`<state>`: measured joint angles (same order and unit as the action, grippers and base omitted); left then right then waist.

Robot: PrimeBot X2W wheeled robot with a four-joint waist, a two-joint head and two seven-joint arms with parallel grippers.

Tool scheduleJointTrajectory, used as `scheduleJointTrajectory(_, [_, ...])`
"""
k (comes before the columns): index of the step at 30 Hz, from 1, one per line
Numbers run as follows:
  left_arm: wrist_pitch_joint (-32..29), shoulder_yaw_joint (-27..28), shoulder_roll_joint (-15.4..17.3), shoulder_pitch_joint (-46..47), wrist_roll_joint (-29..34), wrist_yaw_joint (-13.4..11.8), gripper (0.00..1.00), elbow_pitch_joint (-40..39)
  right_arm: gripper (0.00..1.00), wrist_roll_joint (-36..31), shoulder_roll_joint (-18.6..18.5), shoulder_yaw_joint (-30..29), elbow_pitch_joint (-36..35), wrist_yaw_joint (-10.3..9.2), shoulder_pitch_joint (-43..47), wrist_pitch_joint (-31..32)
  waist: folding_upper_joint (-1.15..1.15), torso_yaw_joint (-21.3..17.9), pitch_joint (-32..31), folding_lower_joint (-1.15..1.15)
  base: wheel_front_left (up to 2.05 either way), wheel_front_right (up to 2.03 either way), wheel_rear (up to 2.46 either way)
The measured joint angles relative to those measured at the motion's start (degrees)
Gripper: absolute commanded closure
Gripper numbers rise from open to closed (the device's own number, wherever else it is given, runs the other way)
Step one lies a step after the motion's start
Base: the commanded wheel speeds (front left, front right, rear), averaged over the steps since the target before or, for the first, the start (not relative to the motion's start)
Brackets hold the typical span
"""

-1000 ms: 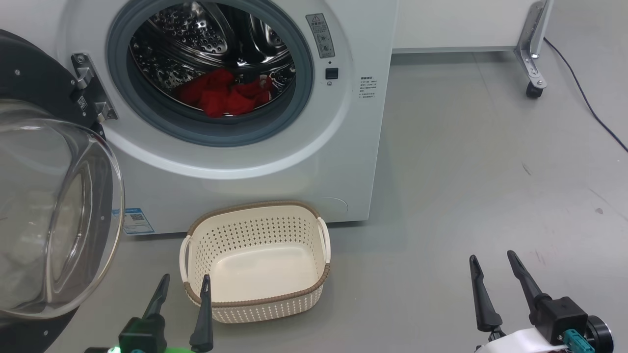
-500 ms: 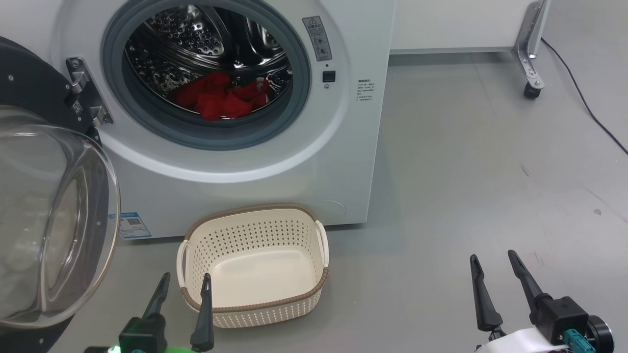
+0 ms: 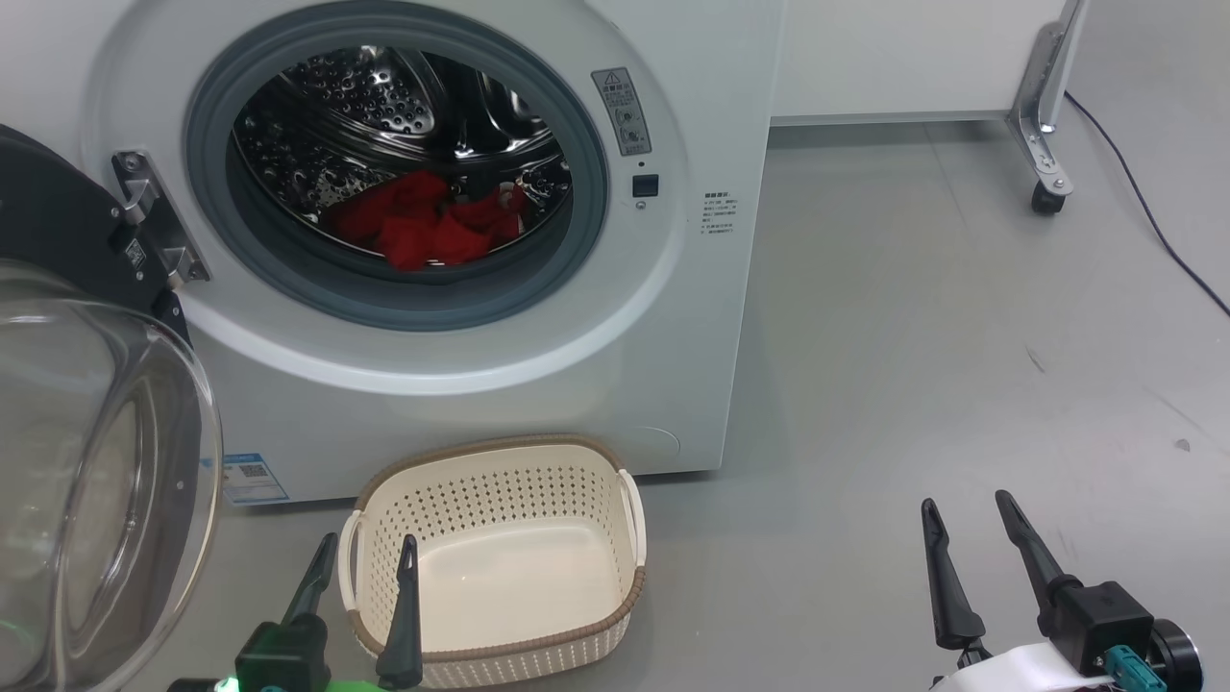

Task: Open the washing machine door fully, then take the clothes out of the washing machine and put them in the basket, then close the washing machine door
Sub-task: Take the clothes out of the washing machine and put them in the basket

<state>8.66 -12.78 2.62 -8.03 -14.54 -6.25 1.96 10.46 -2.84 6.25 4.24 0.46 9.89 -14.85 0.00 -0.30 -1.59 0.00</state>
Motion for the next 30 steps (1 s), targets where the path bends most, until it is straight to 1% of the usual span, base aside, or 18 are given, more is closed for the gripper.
scheduleJointTrajectory(15, [0.0,-0.1,0.0,-0.1,0.0,-0.1,0.0,-0.3,0.0,0.0,0.0,0.0,0.1,0.16,0.0,0.0,0.0,0.0,-0.2,0.0,0.75,-0.75,0.0])
scheduleJointTrajectory(30, [-0.5,-0.1,0.0,-0.2,0.1,-0.1,0.0,-0.5,0.0,0.0,0.1,0.0,0.2,0.16,0.0,0.0,0.0,0.0,-0.1,0.0,0.2,-0.2,0.0])
